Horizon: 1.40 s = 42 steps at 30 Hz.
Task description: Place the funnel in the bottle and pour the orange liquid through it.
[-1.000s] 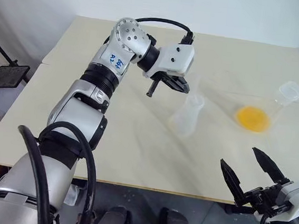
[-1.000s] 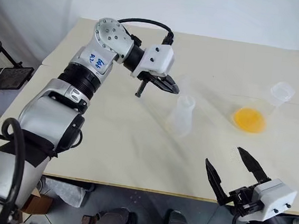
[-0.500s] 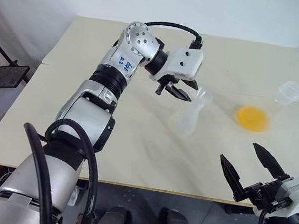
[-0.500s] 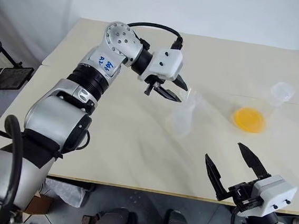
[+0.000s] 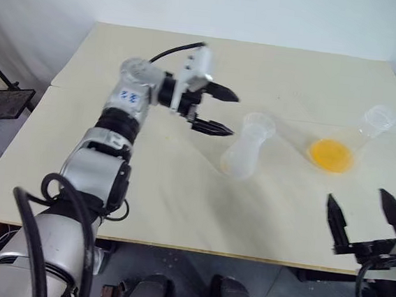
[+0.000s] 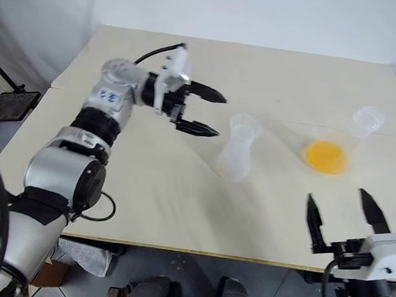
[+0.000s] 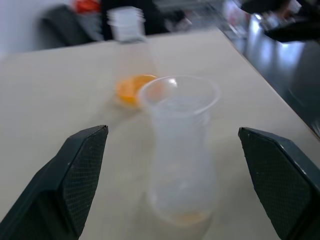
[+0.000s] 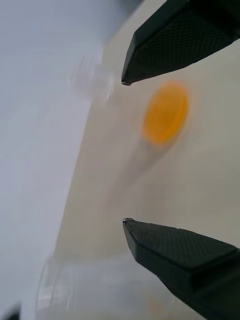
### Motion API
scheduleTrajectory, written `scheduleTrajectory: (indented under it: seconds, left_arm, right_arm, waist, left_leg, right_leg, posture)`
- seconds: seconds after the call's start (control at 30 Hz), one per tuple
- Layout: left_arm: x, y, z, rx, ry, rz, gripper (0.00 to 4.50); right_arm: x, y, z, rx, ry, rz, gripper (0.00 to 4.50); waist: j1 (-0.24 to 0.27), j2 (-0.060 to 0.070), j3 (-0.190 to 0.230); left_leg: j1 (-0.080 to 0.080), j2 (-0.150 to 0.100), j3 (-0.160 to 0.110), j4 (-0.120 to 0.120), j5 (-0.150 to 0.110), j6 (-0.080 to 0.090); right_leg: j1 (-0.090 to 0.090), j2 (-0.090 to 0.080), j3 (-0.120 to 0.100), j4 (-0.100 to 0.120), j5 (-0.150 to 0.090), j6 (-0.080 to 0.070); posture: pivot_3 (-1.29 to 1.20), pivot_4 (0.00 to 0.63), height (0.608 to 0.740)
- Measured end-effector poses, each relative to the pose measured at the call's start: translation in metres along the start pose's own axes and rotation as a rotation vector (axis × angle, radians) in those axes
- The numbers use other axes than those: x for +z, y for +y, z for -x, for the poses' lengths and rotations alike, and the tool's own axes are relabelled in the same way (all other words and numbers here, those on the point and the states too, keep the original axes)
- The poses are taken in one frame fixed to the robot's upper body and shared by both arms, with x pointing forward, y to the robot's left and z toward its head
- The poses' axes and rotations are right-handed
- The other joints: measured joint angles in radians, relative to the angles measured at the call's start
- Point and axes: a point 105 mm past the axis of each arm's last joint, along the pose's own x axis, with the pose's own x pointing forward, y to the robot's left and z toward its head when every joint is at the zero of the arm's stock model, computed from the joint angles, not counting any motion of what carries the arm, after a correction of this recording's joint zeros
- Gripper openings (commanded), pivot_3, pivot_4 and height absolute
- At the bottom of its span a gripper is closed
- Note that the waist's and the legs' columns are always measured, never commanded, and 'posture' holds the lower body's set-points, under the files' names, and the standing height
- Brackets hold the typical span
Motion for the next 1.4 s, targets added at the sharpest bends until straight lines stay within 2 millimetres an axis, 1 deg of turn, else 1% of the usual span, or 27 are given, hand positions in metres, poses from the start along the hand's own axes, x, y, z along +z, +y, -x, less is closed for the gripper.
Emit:
scheduleTrajectory:
  seconds: [0.03,0.07,0.1,0.17,0.27,0.33,0.4,0.43,0.5,0.6,0.63,0.7,0.73,0.8,0.83,0.97,1.1,1.17,1.23,1.33,1.4]
  left_arm:
    - [-0.006,-0.001,0.018,0.043,-0.027,0.023,4.44]
    - [-0.018,-0.005,0.036,0.088,-0.039,0.061,4.44]
    - [-0.025,-0.008,0.044,0.105,-0.042,0.087,4.44]
    - [-0.043,-0.022,0.057,0.122,-0.022,0.105,4.44]
    - [-0.069,-0.044,0.077,0.169,0.012,0.177,4.44]
    - [-0.073,-0.055,0.082,0.186,0.008,0.195,4.44]
    - [-0.071,-0.063,0.082,0.196,-0.005,0.197,4.44]
    - [-0.068,-0.065,0.082,0.201,-0.011,0.191,4.44]
    - [-0.061,-0.068,0.080,0.211,-0.033,0.181,4.44]
    - [-0.056,-0.076,0.077,0.221,-0.053,0.180,4.44]
    - [-0.056,-0.081,0.076,0.224,-0.060,0.189,4.44]
    - [-0.056,-0.087,0.071,0.224,-0.079,0.212,4.44]
    - [-0.055,-0.089,0.069,0.227,-0.086,0.218,4.44]
    - [-0.051,-0.091,0.067,0.239,-0.093,0.212,4.44]
    - [-0.049,-0.093,0.067,0.248,-0.099,0.211,4.44]
    - [-0.047,-0.100,0.062,0.258,-0.105,0.215,4.44]
    - [-0.043,-0.105,0.059,0.267,-0.116,0.221,4.44]
    - [-0.040,-0.106,0.058,0.269,-0.125,0.223,4.44]
    - [-0.038,-0.105,0.059,0.285,-0.141,0.232,4.44]
    - [-0.033,-0.106,0.058,0.285,-0.146,0.221,4.44]
    - [-0.034,-0.105,0.060,0.288,-0.135,0.219,4.44]
  right_arm:
    - [-0.002,-0.011,0.006,-0.047,0.022,0.008,4.50]
    - [-0.004,-0.022,0.014,-0.090,0.049,0.024,4.50]
    - [-0.005,-0.027,0.018,-0.108,0.059,0.033,4.50]
    - [-0.004,-0.035,0.025,-0.141,0.058,0.031,4.50]
    - [-0.010,-0.051,0.042,-0.213,0.100,0.044,4.50]
    - [-0.015,-0.059,0.049,-0.247,0.121,0.040,4.50]
    - [-0.015,-0.060,0.049,-0.251,0.116,0.029,4.50]
    - [-0.014,-0.059,0.045,-0.247,0.103,0.014,4.50]
    - [-0.009,-0.058,0.031,-0.225,0.063,-0.025,4.50]
    - [0.004,-0.049,-0.005,-0.108,0.013,-0.052,4.50]
    - [0.009,-0.046,-0.026,-0.059,0.007,-0.071,4.50]
    - [0.016,-0.049,-0.058,-0.031,0.023,-0.104,4.50]
    - [0.015,-0.054,-0.070,-0.041,0.047,-0.129,4.50]
    - [0.010,-0.058,-0.084,-0.049,0.096,-0.158,4.50]
    - [0.002,-0.057,-0.092,-0.040,0.141,-0.171,4.50]
    - [-0.014,-0.047,-0.116,-0.007,0.220,-0.234,4.50]
    - [-0.020,-0.038,-0.140,0.019,0.253,-0.245,4.50]
    - [-0.022,-0.037,-0.147,0.021,0.259,-0.249,4.50]
    - [-0.024,-0.042,-0.158,-0.004,0.258,-0.253,4.50]
    - [-0.026,-0.048,-0.169,-0.034,0.247,-0.260,4.50]
    - [-0.029,-0.049,-0.174,-0.036,0.241,-0.263,4.50]
  waist:
    - [0.000,0.000,0.000]
    - [0.000,0.000,0.000]
    - [0.002,0.000,0.000]
    - [0.005,0.000,0.000]
    - [0.003,0.001,0.000]
    - [0.001,0.001,0.000]
    - [0.000,0.001,0.000]
    - [-0.001,0.001,-0.001]
    - [-0.002,0.002,-0.001]
    - [-0.009,0.005,-0.003]
    - [-0.018,0.005,-0.003]
    - [-0.020,0.005,-0.003]
    - [-0.020,0.005,-0.003]
    - [-0.006,0.005,-0.003]
    - [-0.002,0.005,-0.003]
    - [0.001,0.005,-0.003]
    - [0.001,0.005,-0.003]
    - [0.002,0.005,-0.003]
    - [0.000,0.005,-0.003]
    - [0.000,0.005,-0.003]
    - [-0.001,0.005,-0.003]
  left_leg:
    - [0.000,0.000,0.000,0.000,0.000,0.000]
    - [0.000,0.000,0.000,0.000,0.000,0.000]
    - [0.000,0.000,-0.001,0.000,0.000,0.000]
    - [0.001,-0.002,-0.004,0.001,0.000,0.000]
    - [0.001,-0.002,-0.007,0.001,0.000,-0.001]
    - [0.001,-0.001,-0.007,0.001,-0.001,-0.001]
    - [0.001,-0.001,-0.007,0.001,-0.001,-0.001]
    - [0.002,-0.001,-0.007,0.001,-0.001,-0.001]
    - [0.002,-0.001,-0.007,0.001,-0.001,-0.001]
    - [0.003,-0.001,-0.006,0.001,-0.001,-0.002]
    - [0.003,-0.001,-0.006,0.001,-0.001,-0.002]
    - [0.003,0.000,-0.007,0.001,-0.001,-0.002]
    - [0.002,0.001,-0.007,0.001,0.000,-0.002]
    - [0.001,0.002,-0.010,0.000,0.000,-0.004]
    - [0.001,0.002,-0.009,0.000,0.000,-0.004]
    - [0.000,0.000,-0.007,0.001,0.001,-0.003]
    - [0.000,0.000,-0.007,0.002,0.001,-0.003]
    - [0.000,0.000,-0.008,0.001,0.001,-0.003]
    - [0.000,-0.001,-0.007,0.002,0.001,-0.003]
    - [0.000,0.000,-0.007,0.001,0.001,-0.003]
    - [0.000,0.000,-0.007,0.001,0.001,-0.003]
  right_leg:
    - [0.000,0.000,0.000,0.000,0.000,0.000]
    - [0.000,0.000,0.000,0.000,0.000,0.000]
    - [0.001,0.000,0.000,0.000,0.000,0.000]
    - [0.003,0.000,0.002,0.000,0.000,0.000]
    - [0.003,-0.001,0.006,0.000,0.000,0.000]
    - [0.003,-0.001,0.007,0.000,0.000,0.000]
    - [0.004,-0.001,0.007,0.000,0.000,0.000]
    - [0.004,-0.001,0.007,0.000,0.000,0.000]
    - [0.004,-0.002,0.008,0.000,0.000,0.000]
    - [0.004,-0.002,0.009,0.000,0.000,-0.001]
    - [0.004,-0.002,0.009,0.000,0.000,-0.001]
    - [0.004,-0.002,0.008,0.000,-0.001,-0.001]
    - [0.004,-0.002,0.007,0.000,-0.001,-0.002]
    - [0.004,-0.002,0.004,0.000,-0.002,-0.003]
    - [0.004,-0.001,0.004,0.000,-0.002,-0.004]
    - [0.004,-0.001,0.004,0.000,-0.002,-0.003]
    - [0.004,-0.001,0.004,0.000,-0.001,-0.003]
    - [0.004,-0.001,0.004,0.000,-0.001,-0.003]
    - [0.004,-0.001,0.004,-0.001,-0.001,-0.003]
    - [0.004,-0.001,0.003,0.000,-0.001,-0.003]
    - [0.004,0.000,0.003,0.000,-0.001,-0.003]
  posture:
    - [0.00,0.150,0.740]
    - [0.00,0.150,0.740]
    - [0.00,0.150,0.740]
    - [0.00,0.150,0.740]
    - [0.00,0.150,0.740]
    - [0.00,0.150,0.740]
    - [0.00,0.150,0.740]
    - [0.00,0.150,0.740]
    - [0.00,0.150,0.740]
    - [0.00,0.150,0.740]
    - [0.00,0.150,0.740]
    - [0.00,0.150,0.740]
    - [0.00,0.150,0.740]
    - [0.00,0.150,0.740]
    - [0.00,0.150,0.740]
    - [0.00,0.150,0.740]
    - [0.00,0.150,0.740]
    - [0.00,0.150,0.740]
    - [0.00,0.150,0.740]
    - [0.00,0.150,0.740]
    - [0.00,0.150,0.740]
